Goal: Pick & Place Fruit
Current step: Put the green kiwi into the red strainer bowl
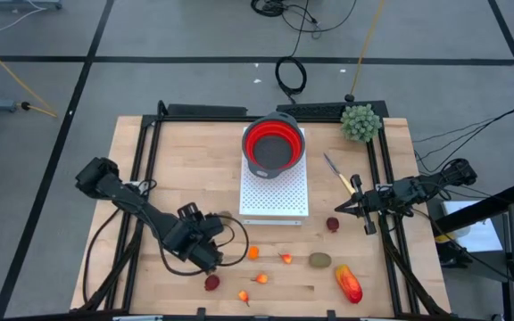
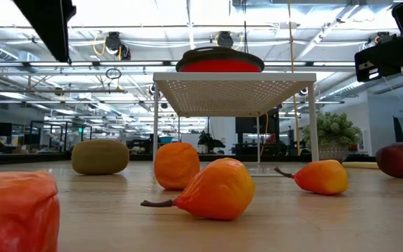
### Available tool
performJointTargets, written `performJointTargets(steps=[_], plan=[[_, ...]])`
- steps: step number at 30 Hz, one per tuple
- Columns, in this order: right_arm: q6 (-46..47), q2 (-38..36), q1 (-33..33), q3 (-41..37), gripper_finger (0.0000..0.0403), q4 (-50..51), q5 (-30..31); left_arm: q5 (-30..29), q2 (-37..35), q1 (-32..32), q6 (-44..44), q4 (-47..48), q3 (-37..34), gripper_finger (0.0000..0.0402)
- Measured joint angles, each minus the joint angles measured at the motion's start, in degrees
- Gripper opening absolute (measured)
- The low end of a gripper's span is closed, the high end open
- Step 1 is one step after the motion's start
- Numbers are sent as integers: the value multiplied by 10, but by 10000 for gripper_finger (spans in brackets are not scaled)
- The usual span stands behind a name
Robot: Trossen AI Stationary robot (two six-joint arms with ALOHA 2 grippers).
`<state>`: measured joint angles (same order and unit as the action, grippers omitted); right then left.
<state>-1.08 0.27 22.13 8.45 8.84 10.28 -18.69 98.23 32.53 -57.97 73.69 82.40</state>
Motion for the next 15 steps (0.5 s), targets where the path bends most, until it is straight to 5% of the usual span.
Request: performJointTargets(steps=[15], plan=[[0,0,0,0,0,0,0,38,-37,-61,71,-73,-114,273]])
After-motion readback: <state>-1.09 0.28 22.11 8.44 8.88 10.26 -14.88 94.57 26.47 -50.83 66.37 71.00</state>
